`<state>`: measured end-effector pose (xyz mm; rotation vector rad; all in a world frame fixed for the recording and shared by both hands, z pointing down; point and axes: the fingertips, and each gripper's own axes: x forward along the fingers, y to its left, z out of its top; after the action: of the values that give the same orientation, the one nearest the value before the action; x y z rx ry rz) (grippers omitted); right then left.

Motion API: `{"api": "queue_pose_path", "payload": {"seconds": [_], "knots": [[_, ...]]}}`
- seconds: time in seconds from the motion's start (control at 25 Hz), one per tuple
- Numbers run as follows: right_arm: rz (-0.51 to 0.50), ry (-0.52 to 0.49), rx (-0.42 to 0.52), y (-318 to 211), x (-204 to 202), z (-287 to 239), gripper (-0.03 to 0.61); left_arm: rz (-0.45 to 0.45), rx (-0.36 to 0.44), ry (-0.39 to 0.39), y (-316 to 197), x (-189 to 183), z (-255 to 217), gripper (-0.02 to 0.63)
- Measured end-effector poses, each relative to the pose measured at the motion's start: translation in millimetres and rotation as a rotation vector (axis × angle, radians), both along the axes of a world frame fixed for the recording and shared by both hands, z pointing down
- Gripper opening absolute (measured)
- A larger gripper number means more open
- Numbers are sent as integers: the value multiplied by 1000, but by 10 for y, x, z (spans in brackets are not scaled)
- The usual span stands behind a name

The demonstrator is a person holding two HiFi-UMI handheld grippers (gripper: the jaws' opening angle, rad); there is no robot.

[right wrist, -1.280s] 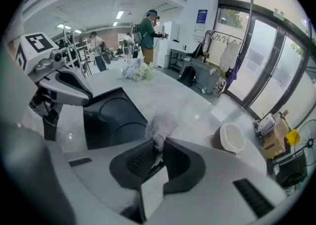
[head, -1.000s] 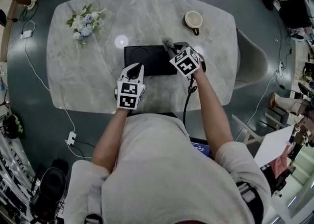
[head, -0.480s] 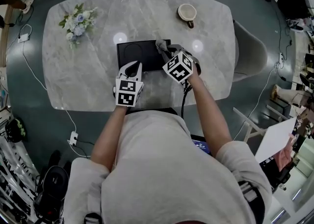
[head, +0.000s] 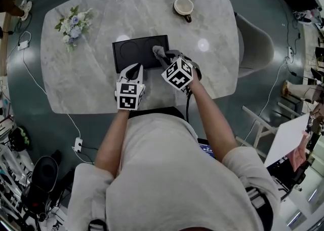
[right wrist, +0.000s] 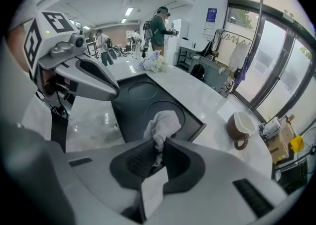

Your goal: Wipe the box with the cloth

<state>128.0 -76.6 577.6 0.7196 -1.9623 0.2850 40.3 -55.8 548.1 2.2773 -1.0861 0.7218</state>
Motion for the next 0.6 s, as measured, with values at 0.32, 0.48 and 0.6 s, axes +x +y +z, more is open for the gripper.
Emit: {"api": "queue_pose_path", "payload": {"seconds": [0.32, 0.48, 0.6], "knots": [[18, -53, 2, 260, -48, 20, 51, -19, -4, -5, 311, 64, 23, 25], [9, -81, 19, 423, -24, 18, 51, -47, 2, -12, 535, 81, -32, 25], [34, -162, 54, 506, 22, -36, 51, -76, 21, -38, 715, 49, -105, 25]]}}
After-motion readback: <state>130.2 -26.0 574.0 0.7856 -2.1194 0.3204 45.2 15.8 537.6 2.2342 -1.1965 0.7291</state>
